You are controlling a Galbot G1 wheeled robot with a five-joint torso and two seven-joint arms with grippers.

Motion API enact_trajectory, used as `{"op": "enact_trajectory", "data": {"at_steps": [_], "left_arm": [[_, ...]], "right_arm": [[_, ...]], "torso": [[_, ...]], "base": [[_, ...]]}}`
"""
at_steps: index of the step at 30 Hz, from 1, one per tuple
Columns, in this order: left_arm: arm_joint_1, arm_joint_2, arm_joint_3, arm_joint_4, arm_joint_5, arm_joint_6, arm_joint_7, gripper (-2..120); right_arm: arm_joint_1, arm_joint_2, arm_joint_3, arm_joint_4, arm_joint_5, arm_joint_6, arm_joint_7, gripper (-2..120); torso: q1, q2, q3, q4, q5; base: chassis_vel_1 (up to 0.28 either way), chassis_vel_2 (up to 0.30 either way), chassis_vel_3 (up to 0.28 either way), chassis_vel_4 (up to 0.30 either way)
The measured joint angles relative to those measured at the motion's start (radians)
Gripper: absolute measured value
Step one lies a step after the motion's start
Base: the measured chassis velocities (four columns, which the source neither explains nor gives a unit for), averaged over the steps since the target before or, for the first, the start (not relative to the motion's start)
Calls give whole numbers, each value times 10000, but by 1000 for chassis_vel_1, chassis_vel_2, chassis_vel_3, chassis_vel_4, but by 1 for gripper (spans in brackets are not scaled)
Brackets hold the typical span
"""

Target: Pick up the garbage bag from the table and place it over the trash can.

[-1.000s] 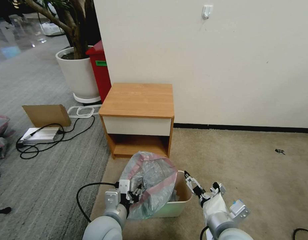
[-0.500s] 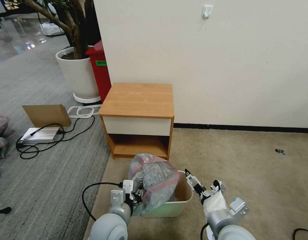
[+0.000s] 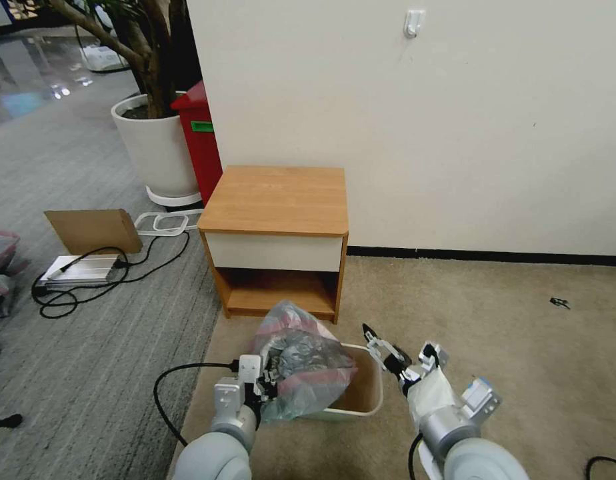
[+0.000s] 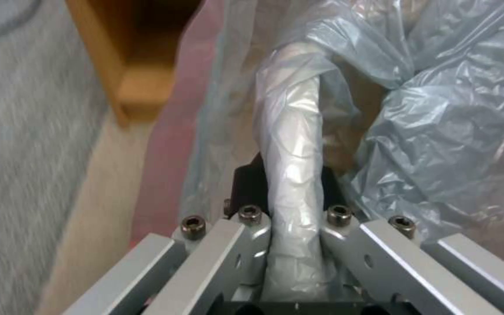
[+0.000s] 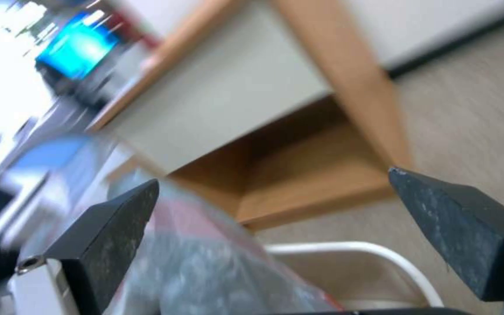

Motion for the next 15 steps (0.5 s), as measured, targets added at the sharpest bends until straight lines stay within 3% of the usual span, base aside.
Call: {"op": "enact_trajectory", "data": {"at_steps": [5,15], "left_arm": [[270,95,-397,-569,157,-298,493,5],[515,100,-724,-1003,114,-317,622,5]], "right_arm": [[531,-629,-76,-76,-2264,-70,-1991,100],[1008,-609,-479,-274,-3578,-10,-3093,99]], "torso": [[0,0,1,-1,-1],[0,0,0,0,-1]], "base": [[0,0,0,0],[0,0,0,0]]}}
